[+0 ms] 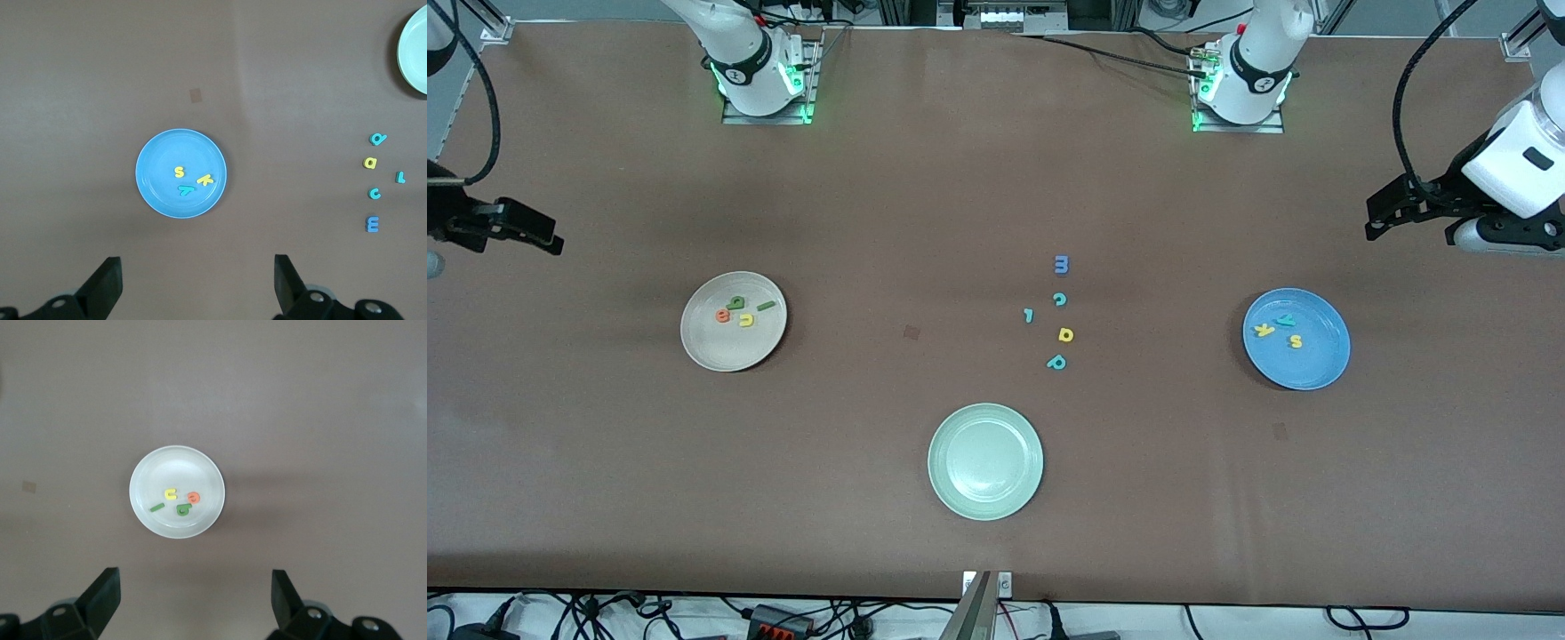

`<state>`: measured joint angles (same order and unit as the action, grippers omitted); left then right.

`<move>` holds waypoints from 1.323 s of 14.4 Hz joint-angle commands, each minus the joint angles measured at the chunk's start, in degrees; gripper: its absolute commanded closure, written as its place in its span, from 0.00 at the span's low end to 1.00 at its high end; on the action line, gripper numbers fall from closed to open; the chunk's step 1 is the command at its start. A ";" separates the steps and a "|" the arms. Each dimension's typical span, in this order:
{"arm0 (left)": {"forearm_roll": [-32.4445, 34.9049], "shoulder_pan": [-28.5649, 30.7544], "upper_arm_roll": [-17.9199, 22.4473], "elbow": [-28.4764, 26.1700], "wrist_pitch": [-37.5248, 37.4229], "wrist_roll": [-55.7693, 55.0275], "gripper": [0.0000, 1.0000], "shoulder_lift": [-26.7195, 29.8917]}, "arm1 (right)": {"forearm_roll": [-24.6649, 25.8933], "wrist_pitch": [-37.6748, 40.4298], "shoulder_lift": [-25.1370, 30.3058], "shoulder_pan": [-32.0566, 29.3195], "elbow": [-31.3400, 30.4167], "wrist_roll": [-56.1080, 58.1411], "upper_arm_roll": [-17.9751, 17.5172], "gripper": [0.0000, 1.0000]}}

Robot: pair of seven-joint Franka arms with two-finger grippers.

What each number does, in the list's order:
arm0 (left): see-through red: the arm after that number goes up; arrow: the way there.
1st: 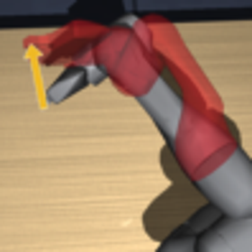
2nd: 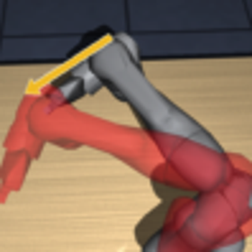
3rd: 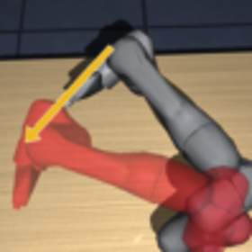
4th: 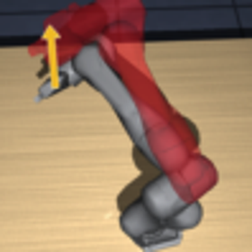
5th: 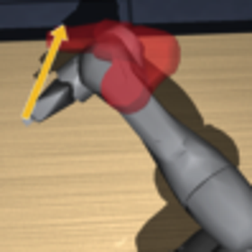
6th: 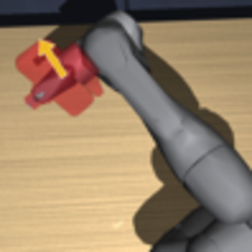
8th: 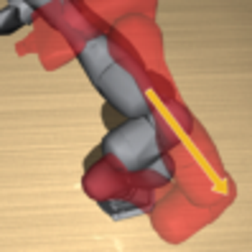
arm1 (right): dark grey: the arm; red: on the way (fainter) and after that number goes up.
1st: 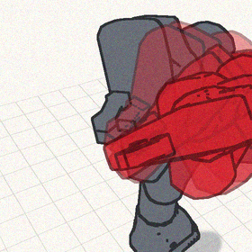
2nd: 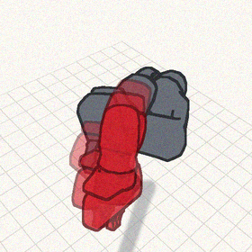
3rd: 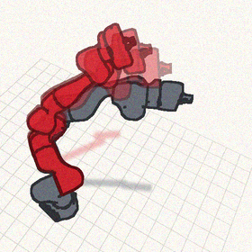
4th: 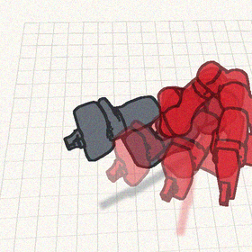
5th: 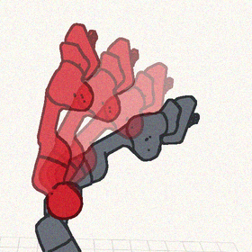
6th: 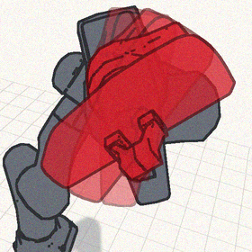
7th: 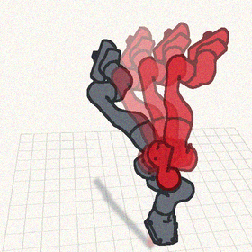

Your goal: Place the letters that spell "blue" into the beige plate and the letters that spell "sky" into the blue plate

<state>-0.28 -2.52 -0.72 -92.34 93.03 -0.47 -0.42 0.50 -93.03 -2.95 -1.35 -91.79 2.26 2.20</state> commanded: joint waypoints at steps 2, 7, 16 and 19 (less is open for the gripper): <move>0.98 -0.56 0.37 1.29 -0.75 0.30 0.00 -0.46 | 0.91 -1.28 4.62 -0.67 -4.72 -1.29 -1.14 0.00; 0.98 -0.56 0.37 1.29 -0.75 0.30 0.00 -0.46 | 0.73 -2.50 4.36 -0.76 -4.28 -1.03 -1.05 0.00; 0.98 -0.56 0.37 1.29 -0.75 0.30 0.00 -0.46 | 0.99 -2.59 4.53 -0.58 -4.28 -0.86 -1.14 0.00; 0.98 -0.56 0.37 1.29 -0.75 0.30 0.00 -0.46 | 1.17 -2.86 4.53 -0.58 -4.28 -0.59 -1.14 0.00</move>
<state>-0.28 -2.52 -0.72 -92.34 93.03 -0.47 -0.42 0.71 -95.30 0.53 -1.35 -95.22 2.05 1.97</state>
